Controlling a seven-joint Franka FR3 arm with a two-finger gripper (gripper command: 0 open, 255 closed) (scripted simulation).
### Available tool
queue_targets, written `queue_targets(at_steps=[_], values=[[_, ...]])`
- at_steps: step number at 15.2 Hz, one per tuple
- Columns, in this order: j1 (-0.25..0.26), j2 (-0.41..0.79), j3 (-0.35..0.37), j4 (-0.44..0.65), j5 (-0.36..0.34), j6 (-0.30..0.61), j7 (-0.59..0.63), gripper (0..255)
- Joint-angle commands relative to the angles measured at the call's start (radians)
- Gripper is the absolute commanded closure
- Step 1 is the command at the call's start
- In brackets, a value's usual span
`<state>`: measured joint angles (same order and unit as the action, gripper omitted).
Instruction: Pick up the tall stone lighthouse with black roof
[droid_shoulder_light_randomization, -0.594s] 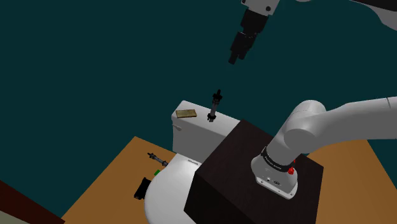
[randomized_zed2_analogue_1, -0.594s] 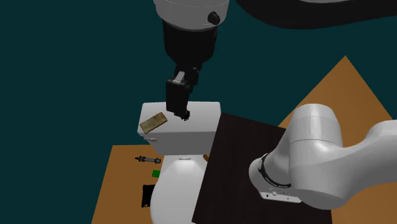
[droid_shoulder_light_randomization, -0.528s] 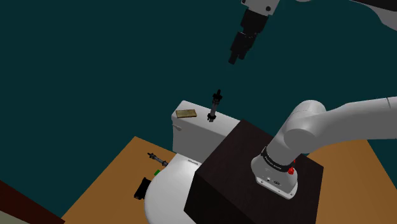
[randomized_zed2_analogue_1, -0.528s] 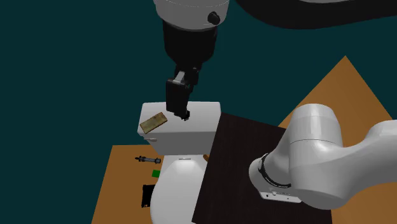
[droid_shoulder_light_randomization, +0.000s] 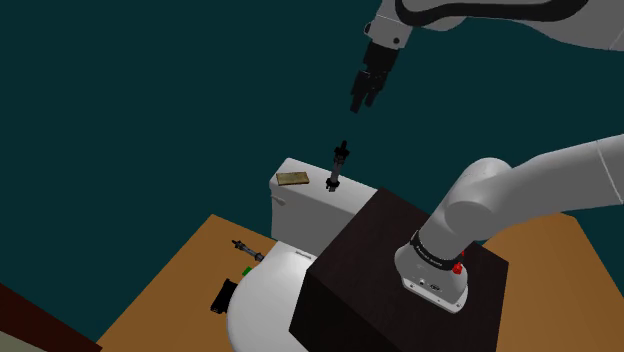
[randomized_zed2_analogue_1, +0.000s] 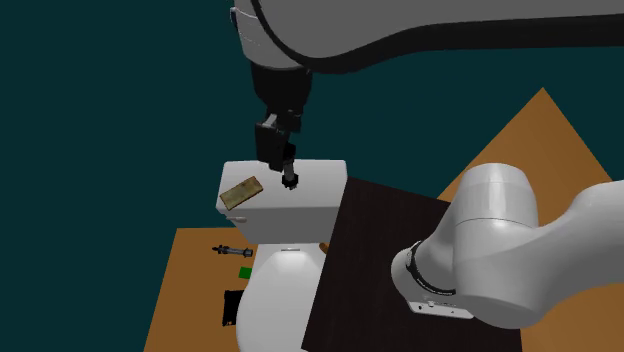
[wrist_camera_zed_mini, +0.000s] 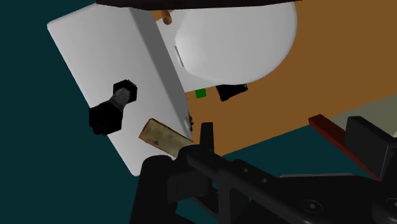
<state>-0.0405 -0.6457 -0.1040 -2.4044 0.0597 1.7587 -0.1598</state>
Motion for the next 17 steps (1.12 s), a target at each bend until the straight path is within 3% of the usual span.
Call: queue_targets(at_steps=[1, 9, 17], values=[[-0.006, 0.076, -0.026, 0.018, -0.006, 0.040, -0.028, 0], [-0.031, 0.341, -0.124, 0.060, -0.003, 0.183, -0.141, 0], [-0.061, 0.644, -0.197, 0.174, 0.057, 0.284, -0.269, 0]])
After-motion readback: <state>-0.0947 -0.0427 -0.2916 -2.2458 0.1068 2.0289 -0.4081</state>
